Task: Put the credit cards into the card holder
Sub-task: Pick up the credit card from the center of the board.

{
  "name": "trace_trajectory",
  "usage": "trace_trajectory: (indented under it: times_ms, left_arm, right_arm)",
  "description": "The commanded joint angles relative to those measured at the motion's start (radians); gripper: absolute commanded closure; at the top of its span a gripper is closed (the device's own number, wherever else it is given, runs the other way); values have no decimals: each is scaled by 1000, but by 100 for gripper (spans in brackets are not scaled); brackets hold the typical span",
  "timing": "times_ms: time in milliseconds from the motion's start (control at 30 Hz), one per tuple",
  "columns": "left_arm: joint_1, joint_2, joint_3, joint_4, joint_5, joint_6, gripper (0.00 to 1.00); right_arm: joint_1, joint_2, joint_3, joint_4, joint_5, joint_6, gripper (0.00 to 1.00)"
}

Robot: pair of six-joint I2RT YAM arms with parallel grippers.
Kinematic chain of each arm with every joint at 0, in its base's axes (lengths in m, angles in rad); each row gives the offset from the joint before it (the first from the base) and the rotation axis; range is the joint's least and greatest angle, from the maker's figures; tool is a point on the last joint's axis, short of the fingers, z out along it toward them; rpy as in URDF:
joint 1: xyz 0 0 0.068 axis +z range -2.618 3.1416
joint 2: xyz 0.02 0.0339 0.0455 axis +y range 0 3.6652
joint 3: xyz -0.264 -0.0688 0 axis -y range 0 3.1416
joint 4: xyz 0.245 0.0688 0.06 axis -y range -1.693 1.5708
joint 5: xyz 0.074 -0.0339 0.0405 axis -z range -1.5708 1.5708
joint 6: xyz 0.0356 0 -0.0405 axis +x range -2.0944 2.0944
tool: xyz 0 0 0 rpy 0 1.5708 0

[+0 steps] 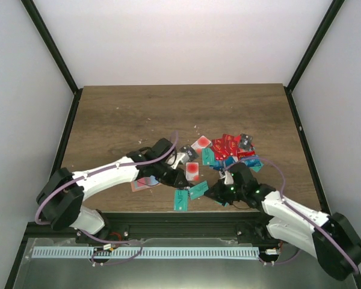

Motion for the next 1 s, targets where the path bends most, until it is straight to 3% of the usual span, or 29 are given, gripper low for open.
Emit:
trace_trajectory:
  times_ms: [0,133,267,500,600,700,967]
  left_arm:
    - [50,-53,58,-83,-89,-18,91]
    - [110,-96,107,-135,-108,0,91]
    - [212,-148,170,-205,-49,88,90]
    - [460,-212,313,-341,280,305,66]
    - [485,-221,360,-393,337,385,54]
    - [487,-242,323,-302,446,349,49]
    - [485,-286,265,-219,616,365,49]
  right_arm:
    - [-70,-89,92,-234,129,-55,99]
    - [-120,-110,191,-286,137,-143,99]
    - [-126,-46,331,-272,42,-324,99]
    - [-127,53,576,-298,-187,-617,99]
    - [-127,83,637,-292,-321,-695,99]
    - [-126,108,682,-309,-414,-746,99]
    - [-127,158,769,-433,-620,-868,99]
